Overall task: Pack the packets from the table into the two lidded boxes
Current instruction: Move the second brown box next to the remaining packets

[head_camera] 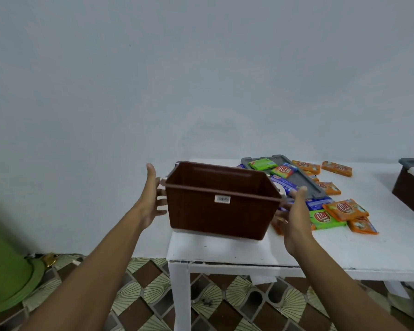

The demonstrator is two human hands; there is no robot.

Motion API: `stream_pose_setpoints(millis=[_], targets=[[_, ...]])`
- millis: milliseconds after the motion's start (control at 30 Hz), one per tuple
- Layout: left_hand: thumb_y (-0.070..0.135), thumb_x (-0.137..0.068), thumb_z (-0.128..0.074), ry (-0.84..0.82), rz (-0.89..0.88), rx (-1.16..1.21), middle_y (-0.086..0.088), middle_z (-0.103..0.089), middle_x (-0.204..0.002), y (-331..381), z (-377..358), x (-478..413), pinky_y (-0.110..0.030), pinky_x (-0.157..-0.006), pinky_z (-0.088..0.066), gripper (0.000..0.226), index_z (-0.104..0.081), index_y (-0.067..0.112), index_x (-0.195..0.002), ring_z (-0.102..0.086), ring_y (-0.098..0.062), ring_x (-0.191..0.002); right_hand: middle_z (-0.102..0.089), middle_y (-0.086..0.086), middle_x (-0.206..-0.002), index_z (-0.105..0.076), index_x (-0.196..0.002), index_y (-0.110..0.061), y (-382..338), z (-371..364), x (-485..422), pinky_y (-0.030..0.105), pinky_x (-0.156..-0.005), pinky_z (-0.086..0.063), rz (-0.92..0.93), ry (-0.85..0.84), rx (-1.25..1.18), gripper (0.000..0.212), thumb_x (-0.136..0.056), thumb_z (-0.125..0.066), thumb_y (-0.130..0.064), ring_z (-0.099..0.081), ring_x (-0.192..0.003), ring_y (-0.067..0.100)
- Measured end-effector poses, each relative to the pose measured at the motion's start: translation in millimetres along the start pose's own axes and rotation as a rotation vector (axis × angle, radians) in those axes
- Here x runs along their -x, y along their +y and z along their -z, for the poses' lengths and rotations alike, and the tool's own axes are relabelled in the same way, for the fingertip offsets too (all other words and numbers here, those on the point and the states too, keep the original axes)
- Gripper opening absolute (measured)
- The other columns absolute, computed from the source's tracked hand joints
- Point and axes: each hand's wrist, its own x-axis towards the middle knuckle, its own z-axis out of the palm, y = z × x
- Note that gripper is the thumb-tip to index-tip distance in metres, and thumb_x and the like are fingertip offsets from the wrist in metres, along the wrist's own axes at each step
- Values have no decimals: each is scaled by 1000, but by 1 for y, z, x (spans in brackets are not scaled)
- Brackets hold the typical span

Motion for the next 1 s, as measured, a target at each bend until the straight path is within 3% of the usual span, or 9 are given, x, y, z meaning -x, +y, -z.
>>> stream_pose_setpoints(millis=[133, 233, 333, 433, 500, 600, 767, 900, 1000], targets=[[97, -66, -26, -60, 75, -249, 3, -63, -123, -10, -3, 2, -53, -102, -40, 88, -47, 40, -129, -58, -22, -113, -64, 7, -120, -54, -130, -26, 7, 5, -7, 47, -91, -51, -98, 7, 112, 58, -91, -39, -66, -61, -108, 27], [73, -84, -47, 44, 11, -428, 1, -61, -120, -13, -7, 1, -48, -97, -48, 65, -49, 26, -128, -60, -20, -106, -64, 6, -115, -58, -119, -26, 5, 7, -9, 44, -77, -54, -73, 5, 208, 30, -93, -56, -41, -62, -102, 28], [62, -90, -47, 136, -60, -586, -6, -64, -111, -10, -9, -1, -40, -85, -53, 54, -56, 12, -112, -62, -23, -99, -62, -1, -100, -56, -125, -19, 2, 13, -12, 45, -75, -55, -45, 5, 247, 31, -94, -57, -22, -62, -88, 18], [53, -96, -44, 204, -163, -748, -11, -55, -133, -7, -13, -3, -44, -99, -46, 57, -53, 9, -131, -54, -29, -122, -61, 4, -117, -53, -134, -18, -4, 13, -18, 47, -83, -57, -24, -16, 330, 40, -94, -58, -23, -63, -99, 23], [47, -98, -45, 181, -275, -826, -10, -49, -140, -3, -18, -5, -39, -101, -41, 54, -48, 12, -138, -48, -28, -128, -59, 8, -124, -52, -135, -17, -8, 11, -23, 42, -78, -57, -9, -27, 362, 42, -94, -58, -23, -63, -103, 24], [46, -97, -46, 130, -392, -944, -4, -61, -121, 0, -22, -11, -35, -86, -46, 38, -61, 18, -119, -59, -25, -110, -60, 7, -118, -56, -129, -16, -11, 11, -27, 32, -65, -51, 25, -17, 442, 35, -95, -57, -25, -62, -94, 21], [57, -94, -43, 285, -417, -1197, -6, -48, -141, 8, -31, -23, -48, -100, -42, 57, -50, 18, -135, -47, -27, -127, -65, 11, -101, -64, -100, -16, -17, 20, -38, 49, -77, -55, 30, 17, 453, 21, -97, -51, -32, -62, -89, 25], [54, -95, -45, 162, -571, -1192, -4, -47, -141, 22, -60, -38, -46, -107, -37, 55, -50, 18, -135, -41, -24, -131, -64, 7, -104, -63, -100, -16, -25, 28, -63, 40, -78, -52, 90, 28, 537, 15, -99, -51, -25, -60, -97, 21], [50, -95, -49, 26, -672, -1216, -1, -48, -140, 37, -94, -53, -42, -109, -33, 48, -54, 20, -131, -38, -20, -132, -64, 7, -105, -62, -100, -16, -27, 36, -92, 41, -84, -55, 174, 13, 700, 7, -96, -57, -17, -58, -96, 18]])
